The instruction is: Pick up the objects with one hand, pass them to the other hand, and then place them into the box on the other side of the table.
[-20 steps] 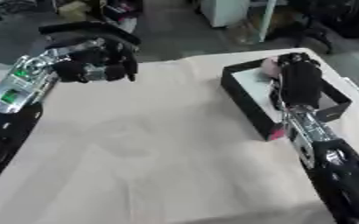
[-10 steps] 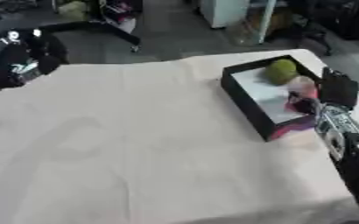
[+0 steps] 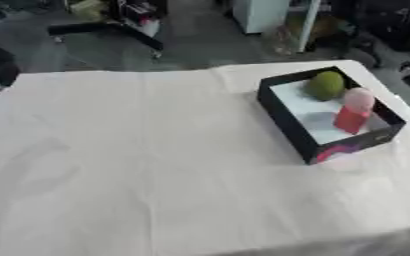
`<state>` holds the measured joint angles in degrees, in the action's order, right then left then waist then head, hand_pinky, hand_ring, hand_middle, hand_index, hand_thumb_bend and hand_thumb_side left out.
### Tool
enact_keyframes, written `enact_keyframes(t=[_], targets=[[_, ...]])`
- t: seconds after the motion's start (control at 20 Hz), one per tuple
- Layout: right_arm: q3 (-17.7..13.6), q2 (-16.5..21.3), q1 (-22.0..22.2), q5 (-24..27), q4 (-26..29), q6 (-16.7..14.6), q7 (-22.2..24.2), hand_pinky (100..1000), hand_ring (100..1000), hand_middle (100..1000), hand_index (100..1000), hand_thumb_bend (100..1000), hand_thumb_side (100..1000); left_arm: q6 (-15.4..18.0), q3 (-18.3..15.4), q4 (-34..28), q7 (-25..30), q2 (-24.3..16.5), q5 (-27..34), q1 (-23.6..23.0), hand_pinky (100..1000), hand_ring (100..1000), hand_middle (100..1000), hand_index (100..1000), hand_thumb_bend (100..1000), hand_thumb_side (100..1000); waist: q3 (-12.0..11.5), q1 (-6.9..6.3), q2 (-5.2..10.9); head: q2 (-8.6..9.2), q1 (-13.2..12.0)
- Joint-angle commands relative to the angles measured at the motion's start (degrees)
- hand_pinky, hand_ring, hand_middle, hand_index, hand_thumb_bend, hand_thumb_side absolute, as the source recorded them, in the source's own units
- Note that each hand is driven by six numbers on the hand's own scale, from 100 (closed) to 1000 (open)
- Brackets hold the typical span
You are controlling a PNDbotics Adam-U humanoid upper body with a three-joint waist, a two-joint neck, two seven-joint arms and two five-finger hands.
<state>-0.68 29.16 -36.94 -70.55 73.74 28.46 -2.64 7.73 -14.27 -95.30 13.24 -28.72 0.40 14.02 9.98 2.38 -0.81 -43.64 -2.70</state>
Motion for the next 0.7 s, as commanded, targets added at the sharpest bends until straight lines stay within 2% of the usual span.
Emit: enact_keyframes(t=[0.05,0.15,0.35,0.5,0.7], targets=[[-2.64,2.90,1.97,3.01,9.65,-0.43,-2.70,573,775,644,1000,294,392,-0.33,-3.08,-2.70,-4.74,1.53,-3.05,-0.87,729,563,537,626,496,474,-0.11,0.12,0.35,0.67,-1.12],[-4.08,2.37,4.82,4.53,14.09,-0.11,-5.73,553,757,619,995,249,389,-0.56,-4.31,-3.80,-7.55,3.40,-4.08,-1.68,725,558,532,620,476,473,-0.12,0.31,0.32,0.70,-1.74],[-6.42,-0.17,10.62,7.18,20.53,0.85,-13.07,524,731,590,978,238,423,-1.28,-6.02,-6.22,-11.83,7.09,-5.01,-3.12,725,559,532,620,467,476,-0.06,0.53,0.23,1.27,-2.74],[-7.58,-3.56,14.41,9.62,24.38,1.58,-19.35,495,704,564,963,200,439,-1.78,-7.66,-7.95,-14.38,9.59,-5.64,-4.56,724,559,532,619,446,475,-0.07,0.41,0.03,1.43,-4.08],[-7.08,-9.01,18.98,15.22,27.62,0.93,-26.96,460,688,542,959,119,430,-2.88,-9.62,-9.35,-18.11,12.37,-6.58,-6.36,724,561,535,622,422,473,0.15,0.29,-0.16,1.15,-5.86]])
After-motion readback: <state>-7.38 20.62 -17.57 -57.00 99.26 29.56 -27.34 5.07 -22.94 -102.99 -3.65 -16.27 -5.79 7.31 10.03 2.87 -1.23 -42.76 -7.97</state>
